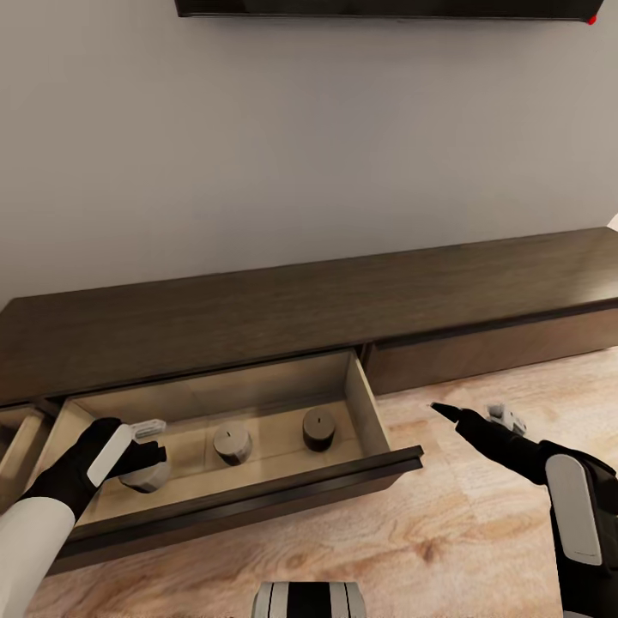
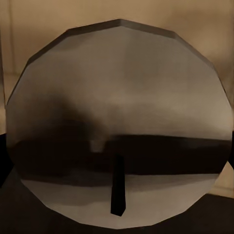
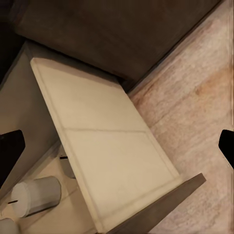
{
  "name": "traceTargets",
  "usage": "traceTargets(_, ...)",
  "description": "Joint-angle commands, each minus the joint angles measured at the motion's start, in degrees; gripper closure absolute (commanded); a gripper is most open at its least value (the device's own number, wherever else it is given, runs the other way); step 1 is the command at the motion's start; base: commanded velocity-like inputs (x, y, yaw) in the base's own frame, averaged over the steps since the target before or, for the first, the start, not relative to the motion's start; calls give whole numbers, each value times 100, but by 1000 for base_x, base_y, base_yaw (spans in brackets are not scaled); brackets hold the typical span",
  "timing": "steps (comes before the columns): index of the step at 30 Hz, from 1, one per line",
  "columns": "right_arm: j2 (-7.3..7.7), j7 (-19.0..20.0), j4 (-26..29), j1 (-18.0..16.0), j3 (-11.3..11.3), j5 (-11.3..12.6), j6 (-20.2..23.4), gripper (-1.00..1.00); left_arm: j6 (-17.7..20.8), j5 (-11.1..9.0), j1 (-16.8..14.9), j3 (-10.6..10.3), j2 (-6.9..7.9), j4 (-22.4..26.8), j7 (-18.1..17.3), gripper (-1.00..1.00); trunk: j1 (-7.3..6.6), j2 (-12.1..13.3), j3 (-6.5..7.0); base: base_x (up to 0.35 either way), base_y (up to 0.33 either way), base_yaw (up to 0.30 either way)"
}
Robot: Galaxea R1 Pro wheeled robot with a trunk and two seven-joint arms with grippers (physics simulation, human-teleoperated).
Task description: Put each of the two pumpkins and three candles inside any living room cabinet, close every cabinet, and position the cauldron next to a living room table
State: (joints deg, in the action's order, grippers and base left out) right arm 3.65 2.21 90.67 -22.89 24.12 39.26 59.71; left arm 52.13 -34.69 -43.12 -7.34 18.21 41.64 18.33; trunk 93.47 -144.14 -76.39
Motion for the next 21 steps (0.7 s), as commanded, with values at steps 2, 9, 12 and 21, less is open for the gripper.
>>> traceTargets(2,4,24,3,-3,39,-13,29,-100,4,-56,-3,-30,8,9,49,-100,4,-5,-49,0,0,0)
traceTargets(9,19,28,2,3,341,-8,29,-100,0,-55,-3,-30,14,40,48,-100,17,-12,-160,0,0,0)
traceTargets(12,16,31,3,3,405,-5,29,-100,-43,-55,-3,-30,16,62,48,-100,24,-16,-226,0,0,0)
traceTargets(21,13,34,3,3,435,2,29,-100,-252,-55,-3,-38,16,71,47,-100,42,-25,-382,0,0,0)
